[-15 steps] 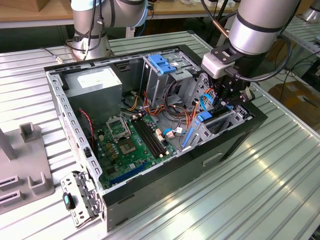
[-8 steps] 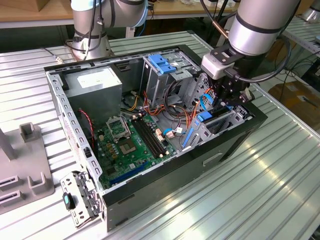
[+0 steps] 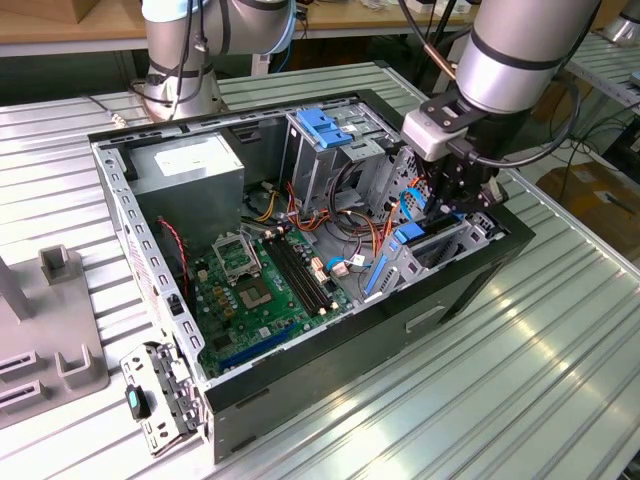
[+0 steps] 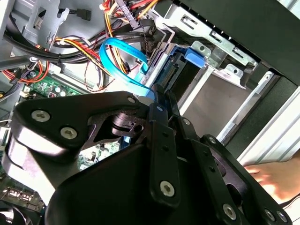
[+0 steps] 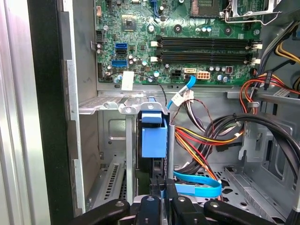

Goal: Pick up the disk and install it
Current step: 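Insert the first disk wire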

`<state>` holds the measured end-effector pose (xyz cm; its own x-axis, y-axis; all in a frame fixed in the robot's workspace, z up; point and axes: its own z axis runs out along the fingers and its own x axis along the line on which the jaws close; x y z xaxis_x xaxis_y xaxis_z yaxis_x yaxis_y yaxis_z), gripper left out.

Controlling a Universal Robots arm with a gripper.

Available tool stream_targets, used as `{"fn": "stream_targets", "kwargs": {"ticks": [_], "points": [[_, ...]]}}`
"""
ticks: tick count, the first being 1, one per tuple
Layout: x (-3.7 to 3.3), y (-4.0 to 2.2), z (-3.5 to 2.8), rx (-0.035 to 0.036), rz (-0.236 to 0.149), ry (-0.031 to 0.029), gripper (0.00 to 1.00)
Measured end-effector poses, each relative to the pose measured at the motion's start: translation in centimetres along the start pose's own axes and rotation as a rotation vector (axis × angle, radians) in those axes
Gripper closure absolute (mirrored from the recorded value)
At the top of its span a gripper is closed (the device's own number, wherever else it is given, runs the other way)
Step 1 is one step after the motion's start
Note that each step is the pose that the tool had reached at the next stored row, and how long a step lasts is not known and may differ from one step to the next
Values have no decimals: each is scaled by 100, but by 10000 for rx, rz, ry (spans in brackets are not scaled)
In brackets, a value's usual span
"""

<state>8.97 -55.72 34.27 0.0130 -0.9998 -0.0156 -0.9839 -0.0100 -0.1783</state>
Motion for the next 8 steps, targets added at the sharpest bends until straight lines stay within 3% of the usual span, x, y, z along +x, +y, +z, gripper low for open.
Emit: {"fn": "stream_targets", "kwargs": {"ticks": [8], "points": [[6, 5, 31, -3, 0, 0, 84]]}}
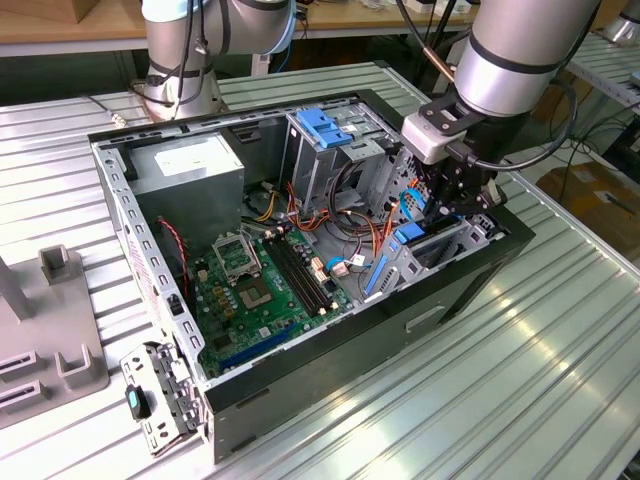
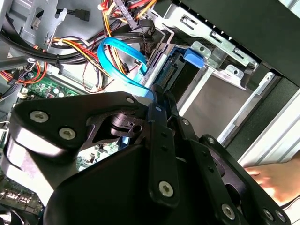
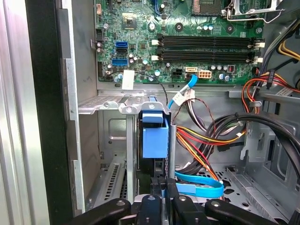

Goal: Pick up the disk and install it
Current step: 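Insert the first disk wire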

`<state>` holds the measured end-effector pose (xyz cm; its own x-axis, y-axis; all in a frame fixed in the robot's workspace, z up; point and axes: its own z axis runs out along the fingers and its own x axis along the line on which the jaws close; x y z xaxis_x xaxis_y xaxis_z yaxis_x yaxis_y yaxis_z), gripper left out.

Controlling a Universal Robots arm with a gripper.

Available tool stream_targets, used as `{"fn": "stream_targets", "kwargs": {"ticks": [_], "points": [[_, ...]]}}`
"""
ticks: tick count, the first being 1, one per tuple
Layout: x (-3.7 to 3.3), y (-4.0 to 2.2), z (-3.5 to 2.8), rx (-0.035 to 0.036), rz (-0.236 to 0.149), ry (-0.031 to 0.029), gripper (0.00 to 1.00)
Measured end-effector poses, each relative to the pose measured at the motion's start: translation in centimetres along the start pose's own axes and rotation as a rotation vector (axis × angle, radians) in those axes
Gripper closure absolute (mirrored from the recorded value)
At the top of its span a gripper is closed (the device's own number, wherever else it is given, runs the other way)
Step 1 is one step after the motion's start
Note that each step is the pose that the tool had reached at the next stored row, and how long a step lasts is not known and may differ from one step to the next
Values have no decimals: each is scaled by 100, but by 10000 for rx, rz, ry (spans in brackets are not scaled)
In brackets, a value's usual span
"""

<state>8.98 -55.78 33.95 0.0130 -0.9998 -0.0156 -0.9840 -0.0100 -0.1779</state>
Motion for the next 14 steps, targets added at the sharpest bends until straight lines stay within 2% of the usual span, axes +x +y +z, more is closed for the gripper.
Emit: {"fn": "stream_targets", "kwargs": {"ticks": [4, 6, 7, 8, 9, 14], "points": [[0, 0, 2, 1, 0, -3, 83], [0, 0, 2, 1, 0, -2, 71], [0, 0, 0, 0, 0, 1, 71], [0, 0, 0, 0, -1, 1, 64], [0, 0, 0, 0, -1, 2, 64], [-2, -21, -106, 1, 0, 2, 64]]}}
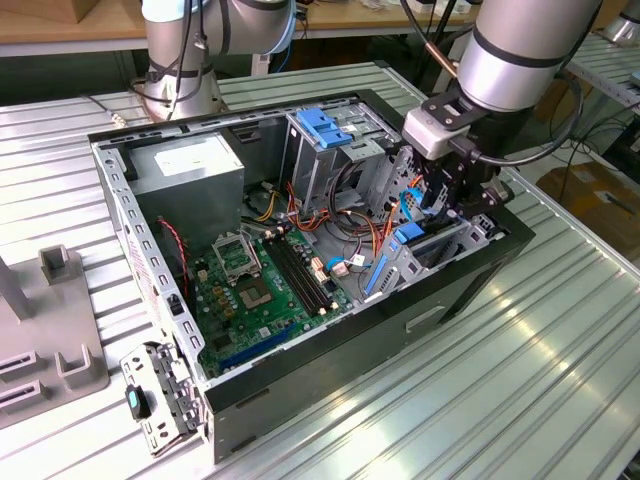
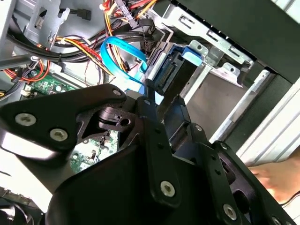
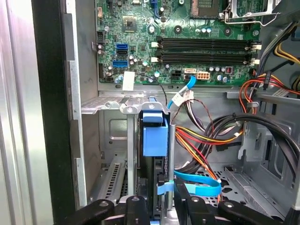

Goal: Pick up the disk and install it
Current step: 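Insert the first disk wire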

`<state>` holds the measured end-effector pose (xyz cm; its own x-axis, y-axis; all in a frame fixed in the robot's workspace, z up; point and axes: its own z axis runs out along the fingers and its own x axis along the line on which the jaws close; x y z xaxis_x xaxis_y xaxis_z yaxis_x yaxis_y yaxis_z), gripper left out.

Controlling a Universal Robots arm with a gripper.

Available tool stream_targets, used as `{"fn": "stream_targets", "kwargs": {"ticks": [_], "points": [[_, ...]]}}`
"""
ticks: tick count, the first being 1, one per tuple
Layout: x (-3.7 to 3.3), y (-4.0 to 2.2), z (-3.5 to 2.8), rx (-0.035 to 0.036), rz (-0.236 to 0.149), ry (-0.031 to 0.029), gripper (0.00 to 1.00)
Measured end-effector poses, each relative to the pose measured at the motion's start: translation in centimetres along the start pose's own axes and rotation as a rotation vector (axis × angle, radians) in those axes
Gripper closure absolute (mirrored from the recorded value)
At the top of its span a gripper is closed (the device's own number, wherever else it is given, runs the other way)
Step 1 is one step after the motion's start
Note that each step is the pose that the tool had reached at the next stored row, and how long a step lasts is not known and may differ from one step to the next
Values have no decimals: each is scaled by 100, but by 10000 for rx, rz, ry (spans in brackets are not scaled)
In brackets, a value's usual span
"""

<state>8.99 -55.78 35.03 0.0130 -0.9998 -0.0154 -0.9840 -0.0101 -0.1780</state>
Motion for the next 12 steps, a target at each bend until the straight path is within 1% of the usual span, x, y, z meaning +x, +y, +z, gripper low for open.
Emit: {"fn": "stream_targets", "kwargs": {"ticks": [4, 5, 6, 7, 8, 12], "points": [[0, -2, -5, -7, 1, -1, 64], [0, -33, 0, -283, 24, 47, 64], [2, -116, 15, -799, 29, 82, 64], [3, -186, 28, -1019, 32, 78, 64], [2, -196, 30, -1044, 32, 79, 64], [3, -196, 30, -1046, 33, 79, 64]]}}
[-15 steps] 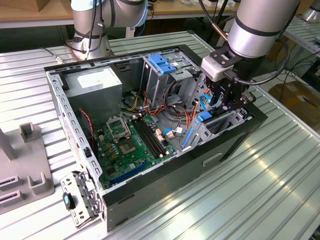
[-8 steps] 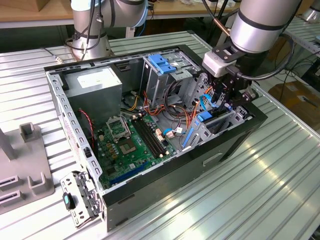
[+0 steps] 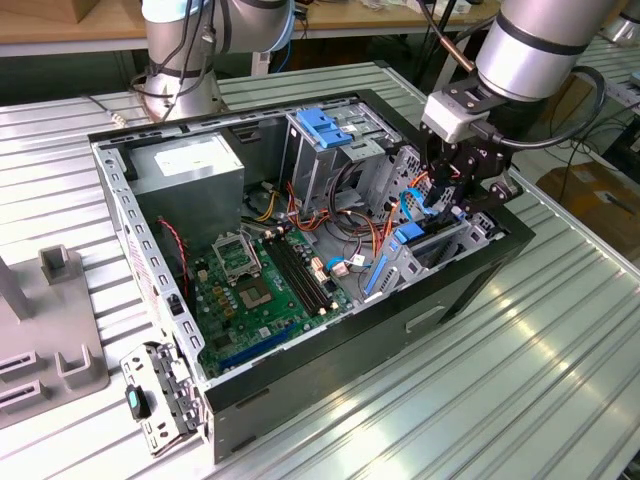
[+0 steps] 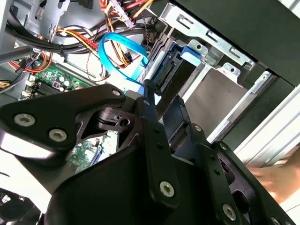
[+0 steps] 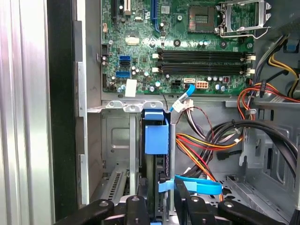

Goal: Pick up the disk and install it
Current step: 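Insert the first disk wire, then insert the second disk wire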

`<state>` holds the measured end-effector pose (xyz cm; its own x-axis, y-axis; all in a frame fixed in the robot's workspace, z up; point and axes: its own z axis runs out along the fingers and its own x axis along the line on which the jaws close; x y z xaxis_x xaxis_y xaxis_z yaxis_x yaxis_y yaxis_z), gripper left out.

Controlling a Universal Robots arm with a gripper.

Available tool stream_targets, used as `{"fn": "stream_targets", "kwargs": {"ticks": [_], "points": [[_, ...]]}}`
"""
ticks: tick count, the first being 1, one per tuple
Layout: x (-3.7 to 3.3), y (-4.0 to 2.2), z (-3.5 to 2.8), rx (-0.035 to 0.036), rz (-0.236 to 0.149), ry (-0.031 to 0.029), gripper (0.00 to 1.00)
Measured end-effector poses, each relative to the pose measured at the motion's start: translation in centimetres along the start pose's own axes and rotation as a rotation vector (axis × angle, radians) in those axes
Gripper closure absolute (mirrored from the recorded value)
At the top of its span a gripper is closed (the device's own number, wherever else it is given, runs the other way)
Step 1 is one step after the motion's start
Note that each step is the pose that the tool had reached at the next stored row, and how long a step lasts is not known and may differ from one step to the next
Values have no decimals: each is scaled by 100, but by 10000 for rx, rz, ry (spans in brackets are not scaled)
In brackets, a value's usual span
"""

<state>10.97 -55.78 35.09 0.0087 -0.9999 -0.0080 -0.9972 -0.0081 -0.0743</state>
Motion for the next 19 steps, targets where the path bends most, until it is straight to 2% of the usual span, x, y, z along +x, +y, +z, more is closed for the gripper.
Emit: {"fn": "stream_targets", "kwargs": {"ticks": [1, 2, 5, 9, 13, 19], "points": [[1, -8, 1, -25, 0, 0, 64], [1, -14, 1, -81, 14, 0, 64], [0, -30, 3, -293, 120, 9, 64], [1, -53, 4, -370, 148, 11, 64], [0, -54, 4, -404, 149, 11, 64], [0, -54, 4, -408, 149, 11, 64]]}}
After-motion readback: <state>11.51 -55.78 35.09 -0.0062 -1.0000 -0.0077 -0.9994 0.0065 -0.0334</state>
